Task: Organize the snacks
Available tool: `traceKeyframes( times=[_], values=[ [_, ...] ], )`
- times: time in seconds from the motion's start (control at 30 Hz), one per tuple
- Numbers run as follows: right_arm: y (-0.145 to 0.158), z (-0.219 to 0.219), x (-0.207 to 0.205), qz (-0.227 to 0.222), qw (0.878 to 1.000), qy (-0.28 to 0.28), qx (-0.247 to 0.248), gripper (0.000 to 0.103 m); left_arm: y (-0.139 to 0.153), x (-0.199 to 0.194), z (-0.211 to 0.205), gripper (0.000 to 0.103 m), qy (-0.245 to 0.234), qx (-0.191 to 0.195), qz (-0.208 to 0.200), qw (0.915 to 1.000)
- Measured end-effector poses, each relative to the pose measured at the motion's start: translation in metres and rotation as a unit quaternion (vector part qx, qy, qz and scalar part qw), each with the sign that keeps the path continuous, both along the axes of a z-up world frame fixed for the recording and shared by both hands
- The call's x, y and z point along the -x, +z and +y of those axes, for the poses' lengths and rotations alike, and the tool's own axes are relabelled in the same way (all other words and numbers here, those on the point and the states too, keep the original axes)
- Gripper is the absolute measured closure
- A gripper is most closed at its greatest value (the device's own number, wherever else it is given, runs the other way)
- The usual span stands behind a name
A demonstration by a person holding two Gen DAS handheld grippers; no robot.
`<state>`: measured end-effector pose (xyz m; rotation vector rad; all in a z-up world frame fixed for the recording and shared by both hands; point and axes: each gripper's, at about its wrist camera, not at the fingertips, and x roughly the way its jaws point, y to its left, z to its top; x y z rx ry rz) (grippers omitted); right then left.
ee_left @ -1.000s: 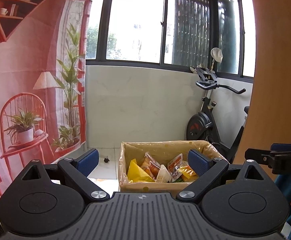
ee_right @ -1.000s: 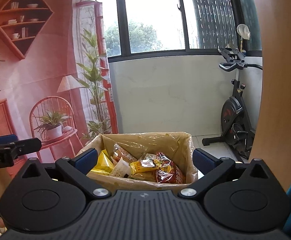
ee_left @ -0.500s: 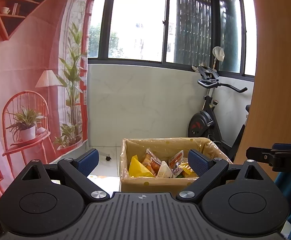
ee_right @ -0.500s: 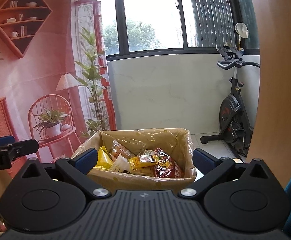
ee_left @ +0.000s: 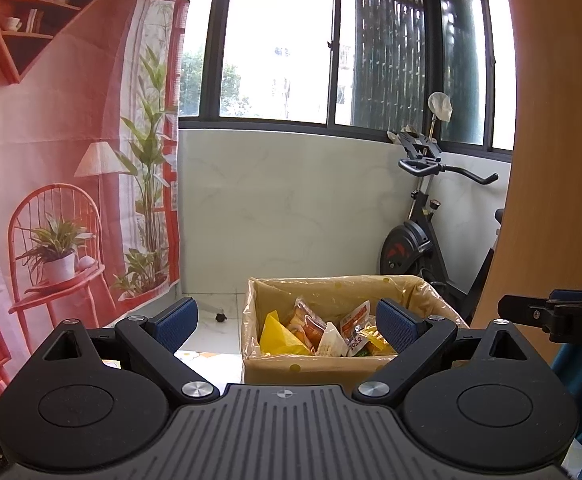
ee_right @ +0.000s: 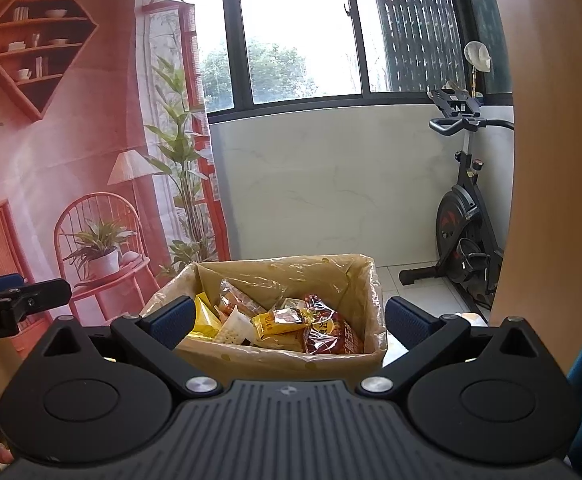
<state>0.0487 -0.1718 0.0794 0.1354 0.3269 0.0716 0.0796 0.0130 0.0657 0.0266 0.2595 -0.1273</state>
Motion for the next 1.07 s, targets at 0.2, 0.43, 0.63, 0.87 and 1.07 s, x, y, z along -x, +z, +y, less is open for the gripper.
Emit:
traceKeyframes(
  times=[0.2,0.43,0.63,0.87,1.07],
  values=[
    [0.000,0.000,0.000,-0.001,1.000,0.000,0.001,0.000,0.000,0.001,0.001,0.006,-0.001,0.003,0.001,1.0000],
    [0.000,0.000,0.000,-0.001,1.000,0.000,0.001,0.000,0.000,0.002,0.002,0.006,-0.002,0.003,0.000,1.0000],
    [0.000,-0.001,0.000,-0.001,1.000,0.001,0.001,0.000,0.001,0.003,0.003,0.006,-0.003,0.003,-0.001,1.0000],
    [0.000,0.000,0.000,-0.001,1.000,0.001,0.001,0.000,0.002,0.009,0.005,0.006,-0.008,0.001,-0.012,0.9999],
    [-0.001,0.000,0.000,-0.001,1.000,0.000,0.001,0.000,0.002,0.010,0.007,0.006,-0.008,0.004,-0.017,0.9998]
  ],
)
